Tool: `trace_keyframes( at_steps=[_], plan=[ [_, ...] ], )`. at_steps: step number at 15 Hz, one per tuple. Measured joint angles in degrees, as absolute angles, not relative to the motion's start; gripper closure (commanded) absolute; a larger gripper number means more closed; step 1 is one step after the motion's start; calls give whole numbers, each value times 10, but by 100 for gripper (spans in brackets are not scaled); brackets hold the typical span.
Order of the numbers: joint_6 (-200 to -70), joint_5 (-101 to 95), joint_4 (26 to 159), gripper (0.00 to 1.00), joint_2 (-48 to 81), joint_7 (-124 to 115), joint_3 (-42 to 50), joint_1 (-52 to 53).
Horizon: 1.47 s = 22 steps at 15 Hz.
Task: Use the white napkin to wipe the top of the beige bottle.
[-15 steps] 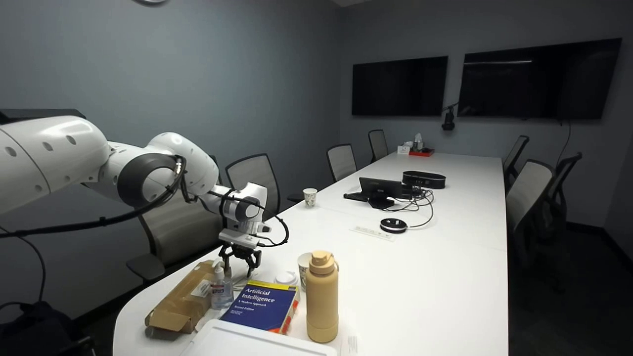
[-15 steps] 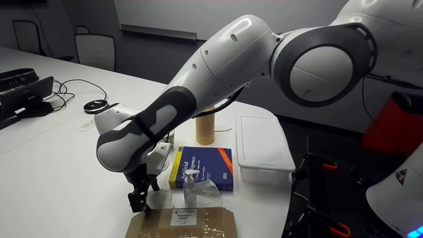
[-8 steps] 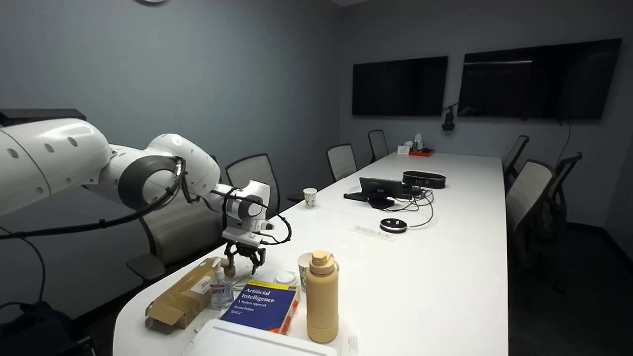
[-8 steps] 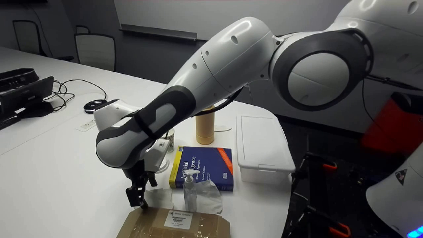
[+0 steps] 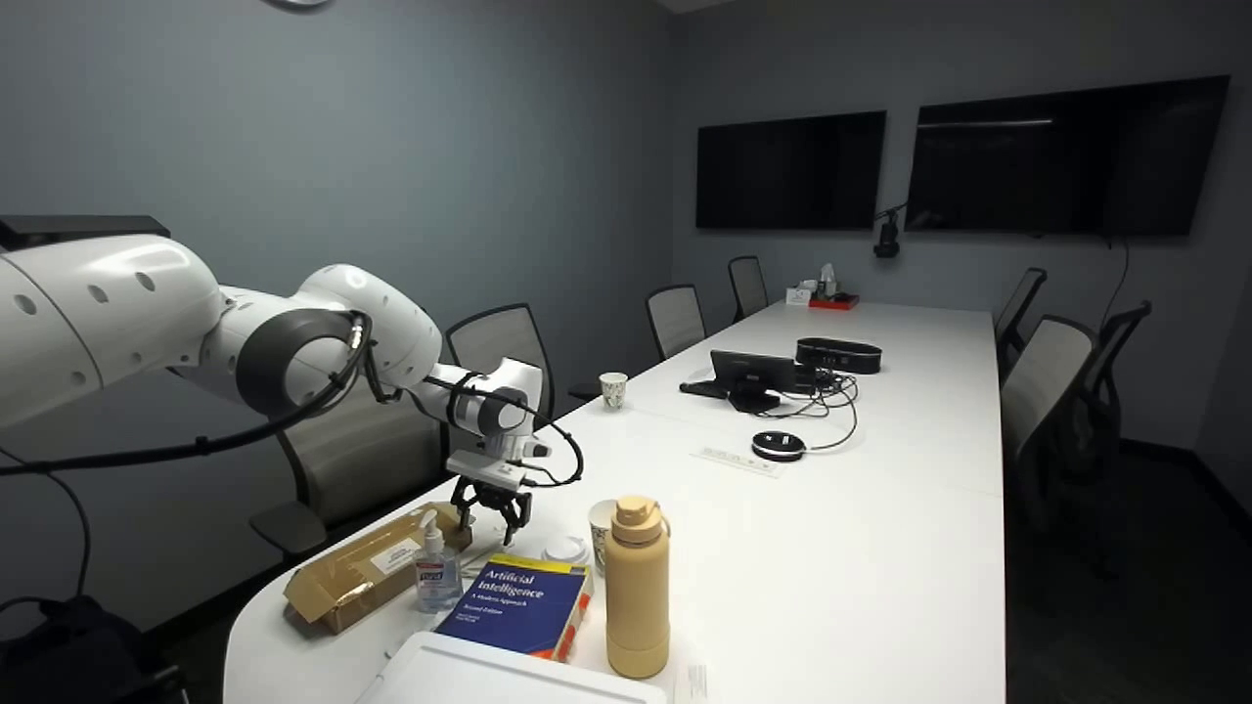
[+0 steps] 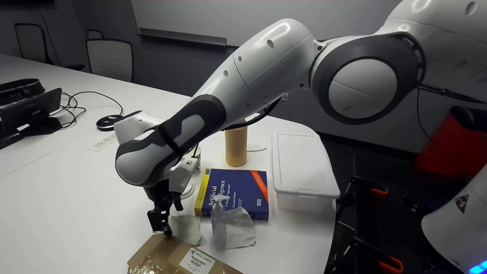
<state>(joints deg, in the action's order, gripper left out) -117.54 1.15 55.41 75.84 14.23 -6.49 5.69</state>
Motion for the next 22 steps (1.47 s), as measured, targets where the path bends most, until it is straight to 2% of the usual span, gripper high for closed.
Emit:
trace_keyframes(
  at_steps=[18, 19, 20, 22],
  plan=[
    [-1175, 22, 555, 0, 773, 143, -79, 29],
    [-1175, 22, 555, 25, 774, 143, -79, 29],
    [-1175, 22, 555, 26, 775, 143, -79, 29],
    [-1175, 22, 555, 42, 776, 142, -78, 29]
  ],
)
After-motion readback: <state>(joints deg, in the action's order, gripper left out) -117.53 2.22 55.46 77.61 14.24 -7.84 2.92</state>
